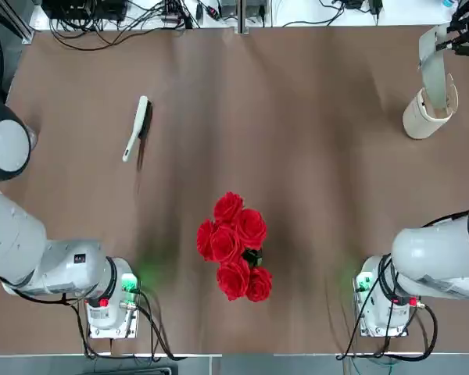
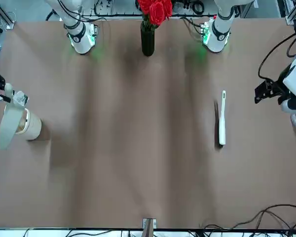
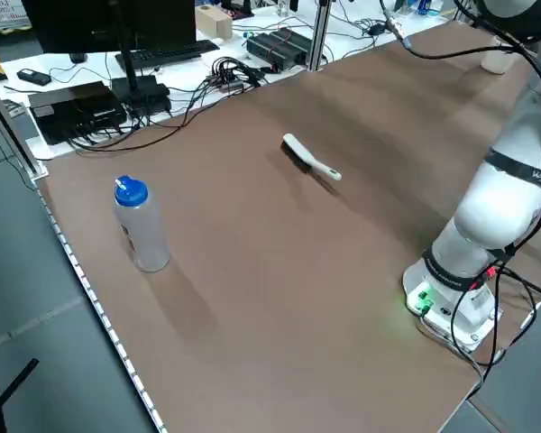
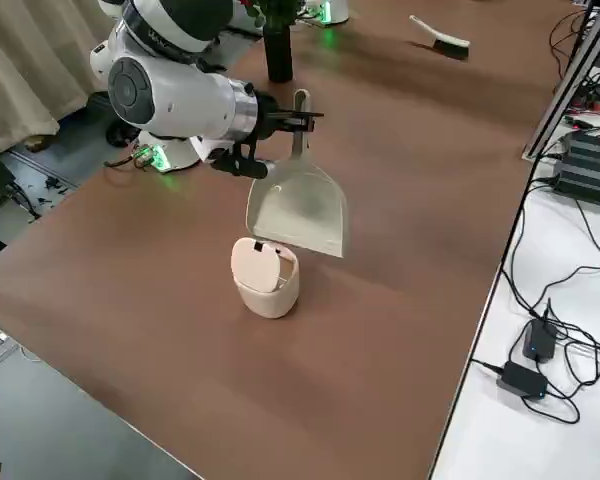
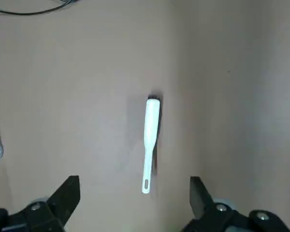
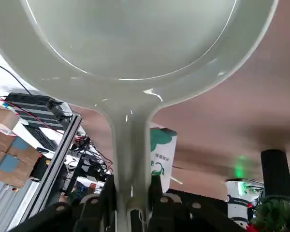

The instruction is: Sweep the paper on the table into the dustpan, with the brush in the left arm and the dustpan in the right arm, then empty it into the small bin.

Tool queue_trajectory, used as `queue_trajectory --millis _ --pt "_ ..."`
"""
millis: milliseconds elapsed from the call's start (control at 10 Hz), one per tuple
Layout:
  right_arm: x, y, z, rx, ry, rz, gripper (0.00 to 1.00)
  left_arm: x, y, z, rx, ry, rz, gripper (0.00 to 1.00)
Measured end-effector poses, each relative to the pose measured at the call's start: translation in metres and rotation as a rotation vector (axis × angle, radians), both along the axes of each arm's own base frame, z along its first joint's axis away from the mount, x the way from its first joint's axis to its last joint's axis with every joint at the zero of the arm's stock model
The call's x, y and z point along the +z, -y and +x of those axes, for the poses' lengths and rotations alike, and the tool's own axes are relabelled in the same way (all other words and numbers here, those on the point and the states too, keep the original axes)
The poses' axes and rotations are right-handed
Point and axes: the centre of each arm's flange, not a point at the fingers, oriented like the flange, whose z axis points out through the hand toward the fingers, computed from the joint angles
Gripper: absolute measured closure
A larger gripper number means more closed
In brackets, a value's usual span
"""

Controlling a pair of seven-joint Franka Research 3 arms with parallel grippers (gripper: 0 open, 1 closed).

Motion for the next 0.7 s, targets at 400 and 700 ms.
queue_trajectory --millis 400,700 --pt "-0.002 -0.001 0.004 0.019 -0.014 -0.016 0.67 0.0 0.0 0.0 -0.006 0.0 0.0 0.0" --pt "0.009 -0.042 0.027 0.159 -0.028 -0.204 0.67 0.0 0.0 0.0 -0.007 0.0 0.0 0.0"
